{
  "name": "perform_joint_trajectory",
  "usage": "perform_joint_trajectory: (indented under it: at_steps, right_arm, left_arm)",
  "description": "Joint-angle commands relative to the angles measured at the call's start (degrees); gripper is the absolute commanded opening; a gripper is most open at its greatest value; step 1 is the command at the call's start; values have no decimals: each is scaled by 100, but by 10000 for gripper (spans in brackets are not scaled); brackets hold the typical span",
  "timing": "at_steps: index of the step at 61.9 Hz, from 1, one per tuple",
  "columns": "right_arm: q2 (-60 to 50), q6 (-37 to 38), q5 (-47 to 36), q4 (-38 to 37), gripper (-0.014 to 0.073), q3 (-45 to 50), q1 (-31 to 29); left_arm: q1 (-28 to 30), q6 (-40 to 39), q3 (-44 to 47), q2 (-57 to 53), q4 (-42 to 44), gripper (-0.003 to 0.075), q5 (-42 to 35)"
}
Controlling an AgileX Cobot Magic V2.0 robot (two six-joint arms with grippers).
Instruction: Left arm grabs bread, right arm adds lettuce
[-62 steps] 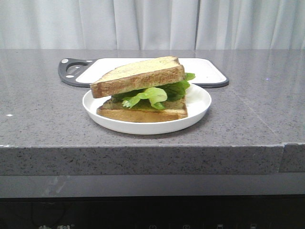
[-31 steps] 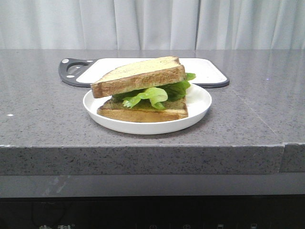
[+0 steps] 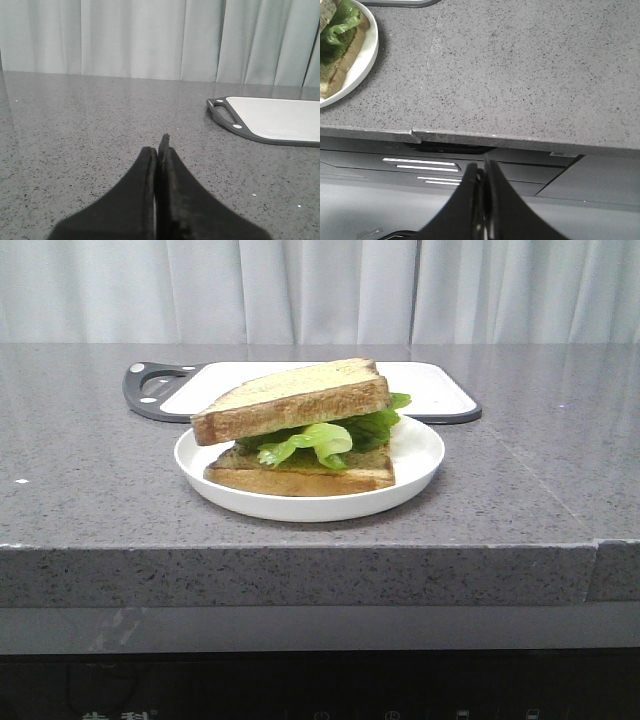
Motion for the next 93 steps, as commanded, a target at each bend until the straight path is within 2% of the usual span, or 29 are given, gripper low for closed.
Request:
perform_joint_trajectory:
  at_steps: [1,42,47,53,57,67,78,93]
  right_arm:
    - [17,8,-301,67,-69,-136,-31]
    - [-15,-2,-349,39,-69,-117,-17]
    - [-135,-2,-765,-92,-69,48,67]
    - [-396,-68,-1763,-92,-69,527,162]
    - [-666,-106,-2679,-92,-67,1117,161]
    - [-1512,-106,-4263,-74,-67,2473,195]
    - [-2382,-106,-5082,-74,-67,3597,375]
    - [-2965,-106,-5582,-74,-67,4487,381]
  left_arm:
    - [0,-4,24,-114,-49,-20,-489]
    - [0,-4,24,-114,-49,-20,-489]
    - [0,-4,24,-114,-49,-20,-489]
    - [0,-4,24,-114,-49,-20,-489]
    - [0,-4,24,-114,-49,-20,-489]
    - [0,-4,24,-114,-49,-20,-489]
    - [0,-4,24,-114,-49,-20,-489]
    - [0,-4,24,-114,-49,-20,-489]
